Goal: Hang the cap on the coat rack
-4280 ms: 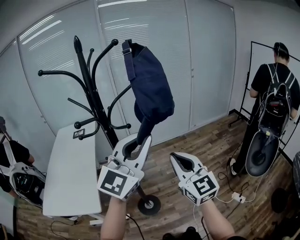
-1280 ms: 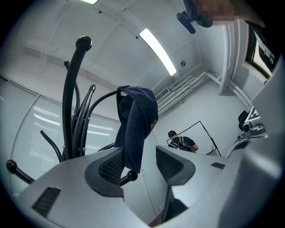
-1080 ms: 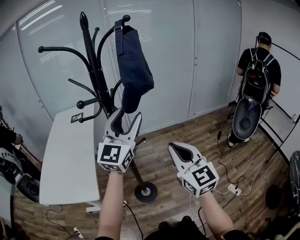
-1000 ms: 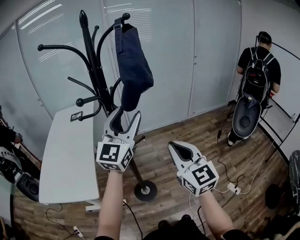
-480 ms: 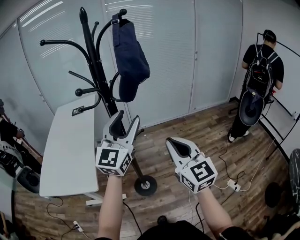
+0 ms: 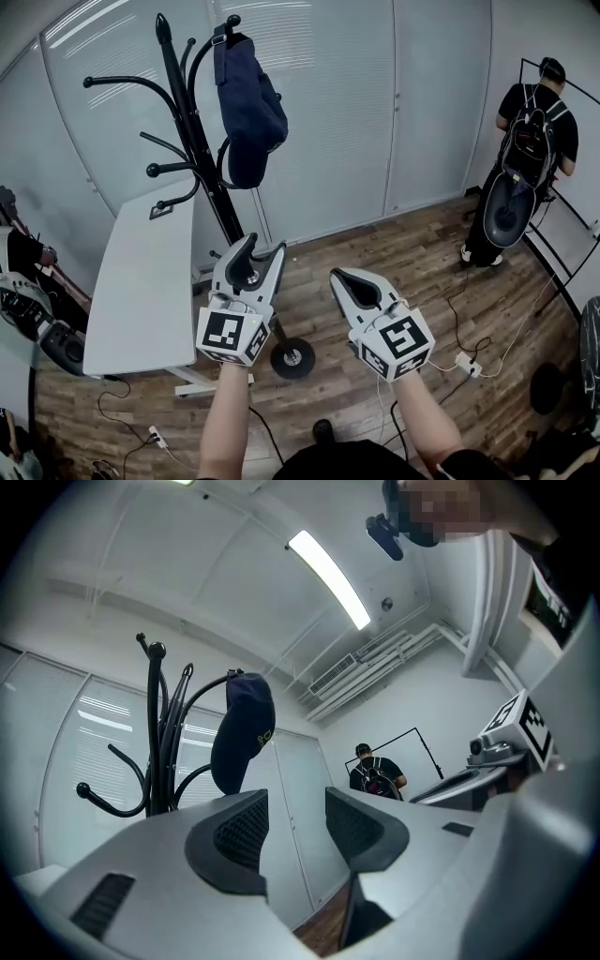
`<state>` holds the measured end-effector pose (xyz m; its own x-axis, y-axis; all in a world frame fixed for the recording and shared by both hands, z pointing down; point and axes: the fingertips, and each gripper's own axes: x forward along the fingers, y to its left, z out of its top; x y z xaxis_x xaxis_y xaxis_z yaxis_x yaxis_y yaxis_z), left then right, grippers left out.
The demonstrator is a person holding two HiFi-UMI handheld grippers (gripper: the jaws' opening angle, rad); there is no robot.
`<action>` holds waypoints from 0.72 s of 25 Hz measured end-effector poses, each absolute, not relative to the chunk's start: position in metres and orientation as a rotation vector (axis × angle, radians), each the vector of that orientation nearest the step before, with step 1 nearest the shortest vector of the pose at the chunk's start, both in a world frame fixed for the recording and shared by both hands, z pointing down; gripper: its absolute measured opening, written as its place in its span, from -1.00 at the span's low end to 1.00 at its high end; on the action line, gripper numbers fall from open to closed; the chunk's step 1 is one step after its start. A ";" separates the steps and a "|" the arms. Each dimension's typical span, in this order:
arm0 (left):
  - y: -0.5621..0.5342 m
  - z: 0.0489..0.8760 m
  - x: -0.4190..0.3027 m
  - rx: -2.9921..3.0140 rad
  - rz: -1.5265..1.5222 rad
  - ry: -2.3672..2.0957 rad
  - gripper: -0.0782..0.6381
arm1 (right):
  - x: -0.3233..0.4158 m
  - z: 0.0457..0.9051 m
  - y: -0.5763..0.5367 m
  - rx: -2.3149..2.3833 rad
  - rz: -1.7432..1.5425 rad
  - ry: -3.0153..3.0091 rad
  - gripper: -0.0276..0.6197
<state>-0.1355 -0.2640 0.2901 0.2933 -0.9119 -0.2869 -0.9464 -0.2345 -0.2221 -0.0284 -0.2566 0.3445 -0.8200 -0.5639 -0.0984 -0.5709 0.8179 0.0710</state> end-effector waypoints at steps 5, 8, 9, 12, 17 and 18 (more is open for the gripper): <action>-0.244 0.290 -0.120 -2.212 0.123 1.700 -0.28 | -0.019 0.338 -0.247 -0.879 0.136 2.928 -0.82; -0.233 0.289 -0.109 -2.208 0.112 1.704 -0.36 | -0.013 0.332 -0.242 -0.860 0.132 2.923 -0.82; -0.229 0.289 -0.106 -2.206 0.110 1.708 -0.39 | -0.011 0.330 -0.240 -0.855 0.128 2.920 -0.82; -0.217 0.288 -0.098 -2.198 0.108 1.724 -0.53 | -0.008 0.326 -0.233 -0.816 0.146 2.922 -0.82; -0.196 0.292 -0.086 -2.177 0.110 1.751 -0.63 | 0.002 0.322 -0.221 -0.796 0.174 2.918 -0.82; -0.192 0.293 -0.084 -2.176 0.113 1.759 -0.65 | 0.005 0.324 -0.218 -0.798 0.170 2.920 -0.82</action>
<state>-0.0836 -0.1923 0.2935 0.2306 -0.9346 -0.2709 -0.9615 -0.1761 -0.2109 0.0050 -0.2184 0.3235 -0.8559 -0.4992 -0.1347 -0.5115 0.8557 0.0787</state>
